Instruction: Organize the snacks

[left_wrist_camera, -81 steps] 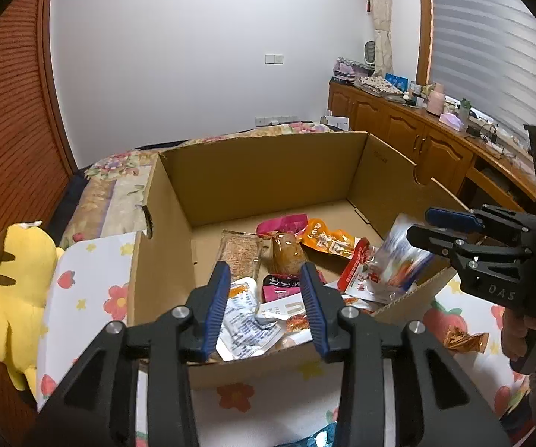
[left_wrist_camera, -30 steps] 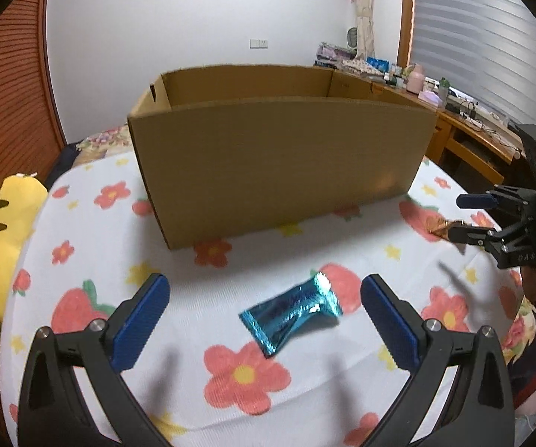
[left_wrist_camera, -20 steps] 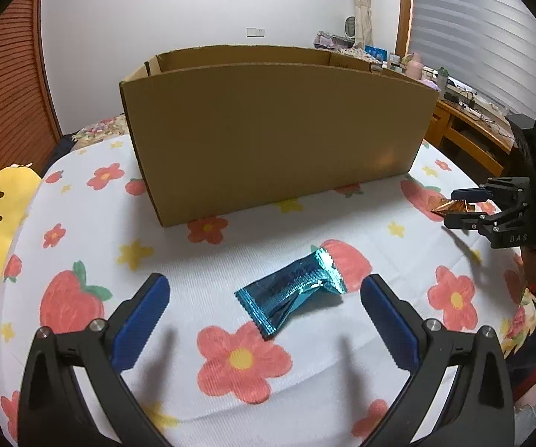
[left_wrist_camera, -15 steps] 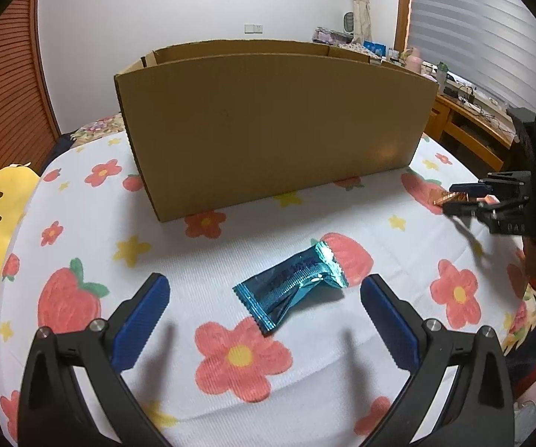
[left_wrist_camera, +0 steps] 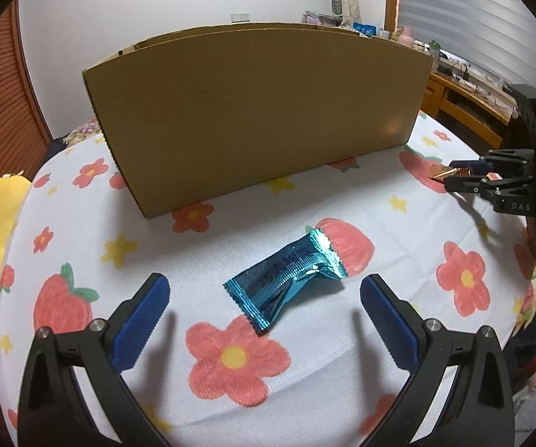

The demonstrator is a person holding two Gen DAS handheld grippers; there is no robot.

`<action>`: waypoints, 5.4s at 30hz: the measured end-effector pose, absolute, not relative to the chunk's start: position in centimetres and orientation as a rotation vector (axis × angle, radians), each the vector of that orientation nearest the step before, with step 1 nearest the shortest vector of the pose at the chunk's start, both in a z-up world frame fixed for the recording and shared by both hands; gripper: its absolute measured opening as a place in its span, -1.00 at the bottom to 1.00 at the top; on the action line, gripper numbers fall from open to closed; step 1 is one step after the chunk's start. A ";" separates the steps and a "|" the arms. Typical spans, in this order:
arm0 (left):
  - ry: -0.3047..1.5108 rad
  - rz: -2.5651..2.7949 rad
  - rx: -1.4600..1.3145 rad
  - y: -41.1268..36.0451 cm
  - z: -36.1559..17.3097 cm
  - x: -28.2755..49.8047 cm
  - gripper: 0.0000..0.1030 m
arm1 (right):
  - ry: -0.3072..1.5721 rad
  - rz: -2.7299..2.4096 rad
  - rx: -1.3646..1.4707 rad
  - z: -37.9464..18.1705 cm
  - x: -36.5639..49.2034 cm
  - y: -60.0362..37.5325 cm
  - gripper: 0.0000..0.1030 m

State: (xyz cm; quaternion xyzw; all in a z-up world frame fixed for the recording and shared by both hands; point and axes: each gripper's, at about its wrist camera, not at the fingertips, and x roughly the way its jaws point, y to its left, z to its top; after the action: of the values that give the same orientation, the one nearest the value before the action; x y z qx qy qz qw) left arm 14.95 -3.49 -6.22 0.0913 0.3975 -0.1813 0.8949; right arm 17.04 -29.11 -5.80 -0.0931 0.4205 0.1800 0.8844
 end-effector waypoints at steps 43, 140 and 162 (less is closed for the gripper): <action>0.846 -0.407 0.176 -3.9 -5.5 14.6 -0.60 | 0.866 0.374 -0.194 -5.9 16.8 -28.9 -0.48; 0.583 -0.271 0.075 -3.1 9.8 21.3 0.00 | 0.566 0.364 -0.119 9.7 20.5 -21.2 -0.29; 0.423 -0.158 0.125 -2.4 9.4 12.8 1.00 | 0.431 0.201 -0.031 10.5 12.9 -22.6 1.00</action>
State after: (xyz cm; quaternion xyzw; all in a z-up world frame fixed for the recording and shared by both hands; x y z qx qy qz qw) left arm 12.78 -2.44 9.44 0.0618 0.2097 -0.0784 0.9727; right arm 12.92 -22.61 10.49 -0.0155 0.2135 0.0996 0.9717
